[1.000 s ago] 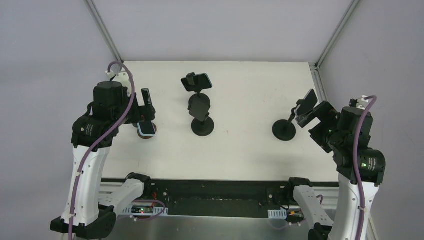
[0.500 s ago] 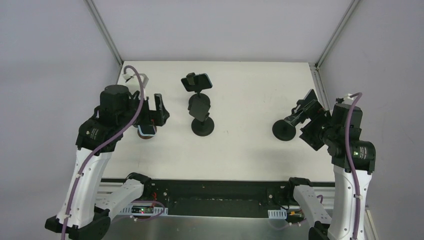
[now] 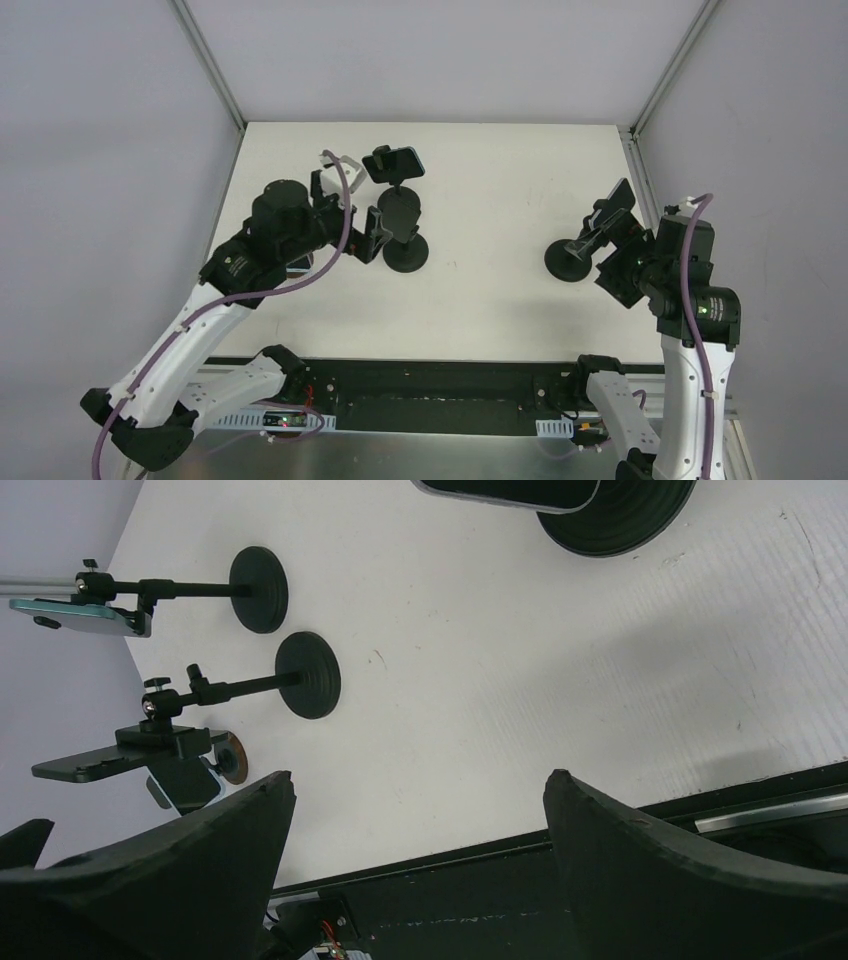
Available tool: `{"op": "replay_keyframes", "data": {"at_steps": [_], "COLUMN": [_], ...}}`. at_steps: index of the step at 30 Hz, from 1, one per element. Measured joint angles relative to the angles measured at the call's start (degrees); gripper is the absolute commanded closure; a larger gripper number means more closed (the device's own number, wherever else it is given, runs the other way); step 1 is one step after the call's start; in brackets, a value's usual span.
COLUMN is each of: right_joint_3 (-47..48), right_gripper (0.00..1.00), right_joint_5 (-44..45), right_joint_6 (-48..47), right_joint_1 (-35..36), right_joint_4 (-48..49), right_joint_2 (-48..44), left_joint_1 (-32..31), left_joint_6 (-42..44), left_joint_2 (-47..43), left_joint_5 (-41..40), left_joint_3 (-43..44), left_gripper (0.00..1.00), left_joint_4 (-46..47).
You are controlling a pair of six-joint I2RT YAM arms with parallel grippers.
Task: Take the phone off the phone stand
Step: Move the phone stand with the phone to the center of the board.
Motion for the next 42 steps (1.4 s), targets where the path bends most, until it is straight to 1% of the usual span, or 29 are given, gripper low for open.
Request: {"op": "replay_keyframes", "data": {"at_steps": [4,8,13,18,28,34,40,42], "right_joint_3": [-2.27,-3.56,-4.02,-4.61,-5.9,-6.12,-6.27,-6.45], "right_gripper": [0.01,0.01,0.01,0.01,0.01,0.01,0.01,0.01], "right_joint_5": [0.04,-0.04,-0.46,-0.94,-1.6,-1.81,-1.81,-1.79], "right_joint_6": [0.02,0.02,0.0,-0.02,0.0,0.0,-0.02,0.0], "right_joint_1": [0.0,0.0,0.0,0.0,0.0,0.0,0.0,0.0], "right_joint_4": [0.26,0.37,0.55,0.85,0.94,1.01,1.29,1.31], "right_joint_2": [-0.9,-0.98,-0.98,-0.98,-1.09,-1.07,-1.07,-1.07], "left_joint_1": [-6.25,-11.63,-13.03,-13.81,-14.19,-15.63,-16.79,-16.81], "left_joint_6": [3.98,7.76,9.44,10.23,10.56,10.56,10.8,10.78], "left_joint_2": [3.08,5.73,8.0,10.75,14.62,16.76,20.04,20.68], "left_joint_5": [-3.32,-9.44,-16.65,-20.92,-22.95,-25.11,-29.11,-30.18], "left_joint_3": [-2.14,-4.2,-5.92,-5.95,-5.95,-5.92,-5.88,-5.88], "left_gripper": [0.0,0.0,0.0,0.0,0.0,0.0,0.16,0.18], "left_joint_4": [5.9,11.04,16.17,19.8,22.93,24.63,24.74,24.79]}}
